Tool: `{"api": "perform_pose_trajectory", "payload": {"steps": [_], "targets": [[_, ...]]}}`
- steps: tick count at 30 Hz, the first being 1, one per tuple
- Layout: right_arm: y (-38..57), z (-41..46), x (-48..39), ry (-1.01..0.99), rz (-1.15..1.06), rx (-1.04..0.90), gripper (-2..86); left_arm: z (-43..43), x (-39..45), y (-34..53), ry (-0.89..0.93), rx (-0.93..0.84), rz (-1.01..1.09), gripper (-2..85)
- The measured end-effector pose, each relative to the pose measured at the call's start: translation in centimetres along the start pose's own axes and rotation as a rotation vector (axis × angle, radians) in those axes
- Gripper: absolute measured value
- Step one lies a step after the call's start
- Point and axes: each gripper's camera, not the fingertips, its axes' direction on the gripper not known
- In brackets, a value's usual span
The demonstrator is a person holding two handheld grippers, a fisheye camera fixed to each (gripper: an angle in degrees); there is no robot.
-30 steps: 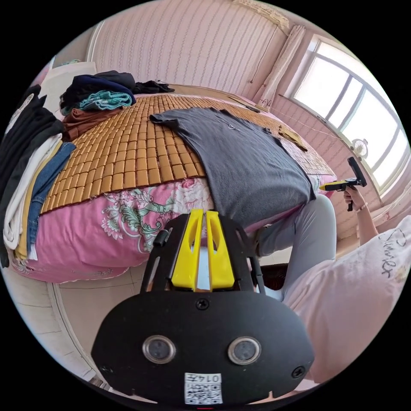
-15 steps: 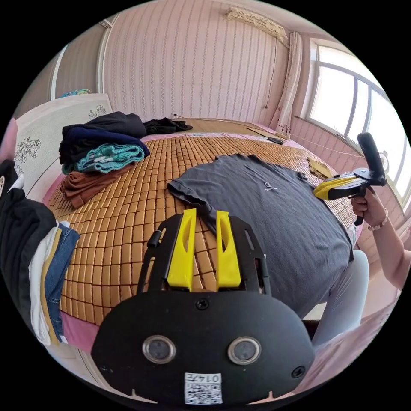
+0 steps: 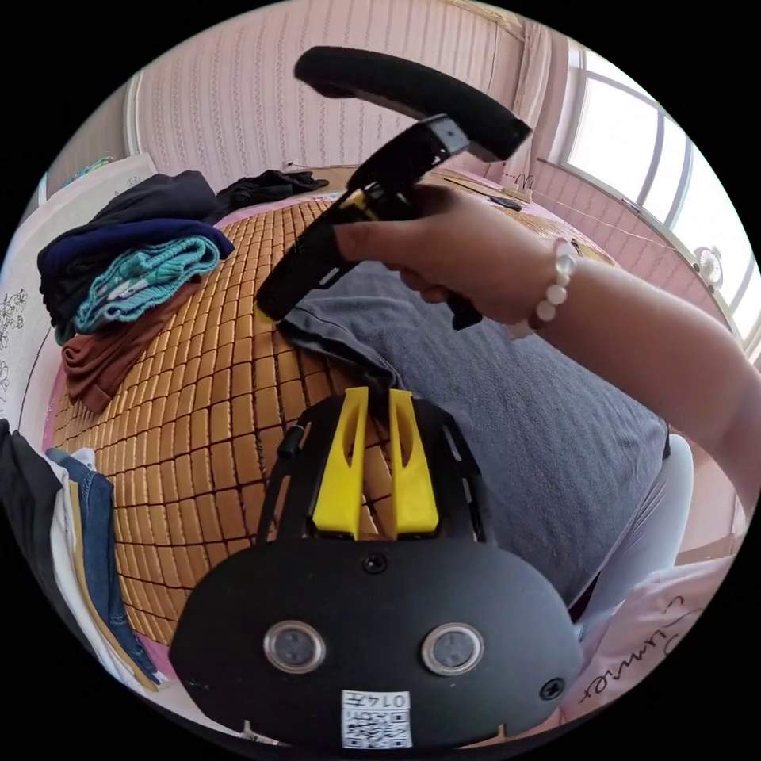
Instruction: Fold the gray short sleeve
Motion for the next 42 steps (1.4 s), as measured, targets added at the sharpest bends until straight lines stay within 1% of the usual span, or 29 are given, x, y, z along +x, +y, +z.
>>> {"api": "perform_pose_trajectory", "payload": {"steps": [2,3,4,6,9,12,14,16,18,19,20,21,24,27,29,31,33,36,39,42], "targets": [[-1.5,3.1,0.4,-0.009,0.021,-0.05,8.5,0.3,0.5,-0.1,-0.023,0.0,0.02,4.3],[-1.7,3.8,0.6,-0.008,0.029,-0.067,6.5,0.4,0.7,-0.1,-0.033,0.001,0.027,4.1],[-1.9,4.5,1.1,0.008,0.049,-0.073,2.5,0.5,0.8,-0.1,-0.035,0.002,0.029,4.0],[-1.6,4.1,1.7,0.038,0.063,-0.03,0.8,0.6,0.9,0.0,-0.037,0.008,0.031,3.5],[-0.3,2.3,3.6,-0.017,0.091,0.028,0.0,0.5,1.5,0.2,-0.061,0.043,0.063,3.3],[2.6,-1.8,6.5,-0.045,0.154,0.149,-0.1,0.1,2.5,0.6,-0.104,0.101,0.102,3.5],[6.0,-5.3,9.3,-0.088,0.228,0.247,0.0,-0.3,2.8,0.8,-0.09,0.138,0.114,3.8],[8.8,-6.9,11.3,-0.111,0.279,0.282,0.3,-1.1,2.8,1.0,-0.048,0.188,0.112,4.2],[11.2,-6.8,13.0,-0.108,0.304,0.264,0.8,-1.7,2.4,1.4,0.013,0.225,0.096,5.1],[12.4,-5.9,14.1,-0.116,0.313,0.21,1.1,-1.7,2.3,1.5,0.022,0.224,0.096,5.4],[13.3,-4.9,15.4,-0.114,0.369,0.142,1.3,-1.4,2.1,1.6,0.03,0.208,0.095,5.9],[13.8,-4.5,15.8,-0.113,0.386,0.119,1.5,-1.1,1.9,1.7,0.036,0.185,0.093,6.2],[15.2,-4.7,16.8,-0.113,0.41,0.148,2.0,-0.3,1.9,1.6,0.081,0.169,0.098,6.4],[14.5,-4.9,16.8,-0.107,0.384,0.158,2.8,0.3,2.9,1.2,0.139,0.185,0.129,6.4],[13.3,-4.5,16.3,-0.099,0.355,0.147,3.9,1.0,3.9,0.8,0.13,0.169,0.161,6.5],[12.4,-3.9,15.9,-0.099,0.337,0.127,4.8,2.0,4.9,0.4,0.104,0.122,0.191,6.9],[11.5,-3.1,15.7,-0.089,0.325,0.105,6.0,3.4,6.2,-0.1,0.04,0.059,0.221,7.4],[10.2,-2.0,15.9,-0.072,0.332,0.067,7.1,4.6,7.6,-0.6,0.008,0.02,0.262,7.4],[8.0,-2.1,15.7,-0.061,0.314,0.084,7.0,5.6,8.6,-0.9,-0.056,-0.006,0.274,7.2],[4.4,-2.0,15.0,-0.006,0.273,0.101,6.9,6.0,9.0,-0.9,-0.073,-0.001,0.283,7.1]]}}
